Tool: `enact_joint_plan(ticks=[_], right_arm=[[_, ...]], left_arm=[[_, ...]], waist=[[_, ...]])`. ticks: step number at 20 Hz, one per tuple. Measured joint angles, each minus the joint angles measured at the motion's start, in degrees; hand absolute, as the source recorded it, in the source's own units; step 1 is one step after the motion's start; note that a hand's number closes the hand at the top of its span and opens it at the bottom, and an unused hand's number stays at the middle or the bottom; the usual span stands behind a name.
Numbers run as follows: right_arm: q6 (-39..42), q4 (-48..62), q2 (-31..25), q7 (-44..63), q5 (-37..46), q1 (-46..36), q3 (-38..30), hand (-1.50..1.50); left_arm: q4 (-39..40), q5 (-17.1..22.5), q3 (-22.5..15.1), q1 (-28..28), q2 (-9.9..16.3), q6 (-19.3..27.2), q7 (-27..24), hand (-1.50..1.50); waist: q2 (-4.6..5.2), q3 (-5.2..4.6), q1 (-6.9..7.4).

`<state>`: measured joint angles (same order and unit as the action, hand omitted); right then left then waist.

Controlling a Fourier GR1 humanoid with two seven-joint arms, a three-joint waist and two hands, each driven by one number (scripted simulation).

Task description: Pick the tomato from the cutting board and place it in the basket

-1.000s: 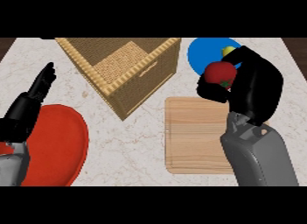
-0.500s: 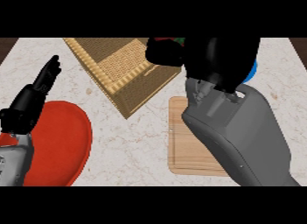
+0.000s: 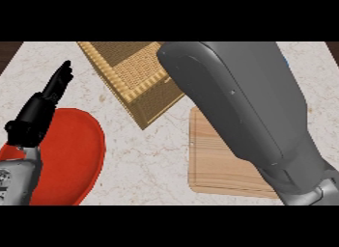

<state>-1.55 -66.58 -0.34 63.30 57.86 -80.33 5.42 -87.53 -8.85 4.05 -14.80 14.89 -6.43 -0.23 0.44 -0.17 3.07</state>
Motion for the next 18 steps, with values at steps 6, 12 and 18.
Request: enact_joint_plan(ticks=[6,12,18], right_arm=[[-3.0,15.3,0.0,-1.1,-4.3,-7.5,-4.3,1.5],[-5.1,27.7,0.0,-1.1,-10.0,-12.6,-5.7,1.5],[-3.1,39.1,0.1,-0.5,-10.2,-16.2,-4.1,1.5]], left_arm=[[-1.2,0.4,-0.1,0.3,0.3,-1.0,0.2,0.0],[-1.2,-0.6,-1.3,0.4,-1.0,-0.2,-0.3,0.0],[-1.6,-0.5,-1.0,0.2,-0.9,-0.3,0.5,0.0]], waist=[[0.34,-0.04,1.06],[0.47,-0.06,1.61],[0.36,-0.07,1.12]])
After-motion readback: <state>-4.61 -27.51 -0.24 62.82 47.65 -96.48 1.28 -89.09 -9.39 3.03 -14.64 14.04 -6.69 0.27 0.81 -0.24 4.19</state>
